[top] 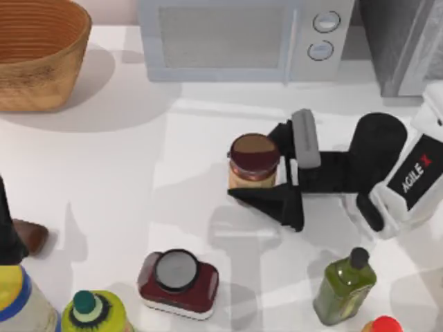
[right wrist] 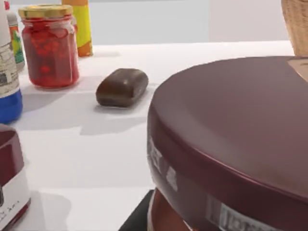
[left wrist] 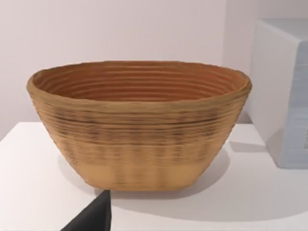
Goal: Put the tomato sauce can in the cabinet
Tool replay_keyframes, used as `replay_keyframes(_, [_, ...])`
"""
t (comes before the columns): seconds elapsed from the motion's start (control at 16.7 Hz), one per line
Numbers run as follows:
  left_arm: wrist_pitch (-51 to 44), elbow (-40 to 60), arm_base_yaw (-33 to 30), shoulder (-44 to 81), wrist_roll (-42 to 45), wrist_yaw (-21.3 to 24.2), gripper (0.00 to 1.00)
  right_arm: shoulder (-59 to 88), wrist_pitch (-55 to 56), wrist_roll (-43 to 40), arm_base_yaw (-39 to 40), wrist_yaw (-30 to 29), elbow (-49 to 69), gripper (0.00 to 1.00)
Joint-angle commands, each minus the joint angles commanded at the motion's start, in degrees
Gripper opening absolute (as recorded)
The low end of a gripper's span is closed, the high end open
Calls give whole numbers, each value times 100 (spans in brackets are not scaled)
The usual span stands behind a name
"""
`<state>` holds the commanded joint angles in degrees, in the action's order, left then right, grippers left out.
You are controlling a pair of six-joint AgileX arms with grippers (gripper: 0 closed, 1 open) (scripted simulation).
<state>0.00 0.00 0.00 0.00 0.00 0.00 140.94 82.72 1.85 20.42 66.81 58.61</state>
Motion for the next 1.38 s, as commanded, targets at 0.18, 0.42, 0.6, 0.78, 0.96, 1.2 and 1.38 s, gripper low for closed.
replay_keyframes(0.18, [0,0,0,0,0,0,100,-729,-682,51,5,-2,-100,0])
replay_keyframes(0.42, [0,0,0,0,0,0,100,-1814,-1594,54,22,28,-144,0])
replay_keyframes(0.6, [0,0,0,0,0,0,100,-2358,-2030,45,27,41,-164,0])
replay_keyframes(0.78, [0,0,0,0,0,0,100,-2458,-2109,41,26,41,-170,0])
replay_keyframes(0.96, [0,0,0,0,0,0,100,-2442,-2093,50,18,44,-148,0])
replay_keyframes(1.2, [0,0,0,0,0,0,100,-3039,-2515,86,-160,-409,-543,0])
replay_keyframes(1.38, [0,0,0,0,0,0,100,-4123,-3210,148,-409,-1123,-1192,0])
